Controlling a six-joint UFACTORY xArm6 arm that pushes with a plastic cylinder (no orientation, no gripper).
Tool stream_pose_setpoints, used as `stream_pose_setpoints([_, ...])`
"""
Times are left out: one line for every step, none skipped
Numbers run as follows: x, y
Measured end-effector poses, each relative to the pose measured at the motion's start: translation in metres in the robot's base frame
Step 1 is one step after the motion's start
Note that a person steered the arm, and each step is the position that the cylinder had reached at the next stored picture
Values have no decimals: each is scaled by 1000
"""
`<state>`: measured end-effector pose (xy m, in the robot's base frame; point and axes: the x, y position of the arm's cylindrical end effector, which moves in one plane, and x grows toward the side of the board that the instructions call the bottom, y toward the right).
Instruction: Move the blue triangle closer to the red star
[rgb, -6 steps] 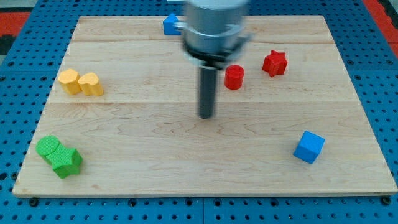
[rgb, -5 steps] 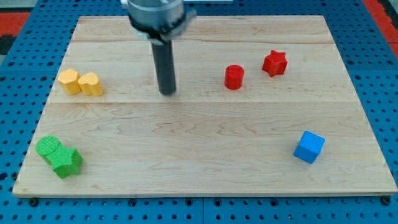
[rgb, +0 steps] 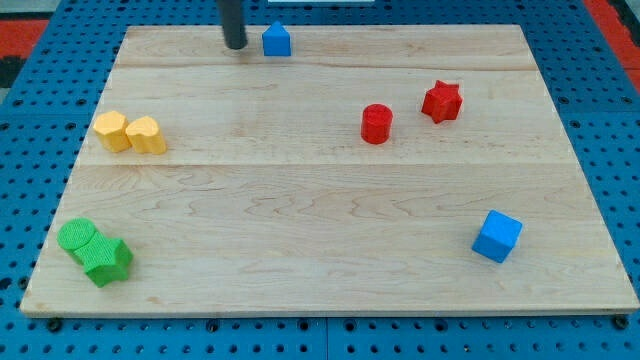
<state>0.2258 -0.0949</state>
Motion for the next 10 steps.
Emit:
stream_pose_setpoints([0,46])
stream_pose_setpoints([0,74])
stream_pose_setpoints([5,88])
stream_pose_setpoints([9,89])
stream_pose_setpoints([9,89])
stream_pose_setpoints([4,41])
stream_pose_setpoints([-32,73])
stream_pose_setpoints([-31,97])
stream_pose_setpoints([24,149])
stream_pose_setpoints([83,206])
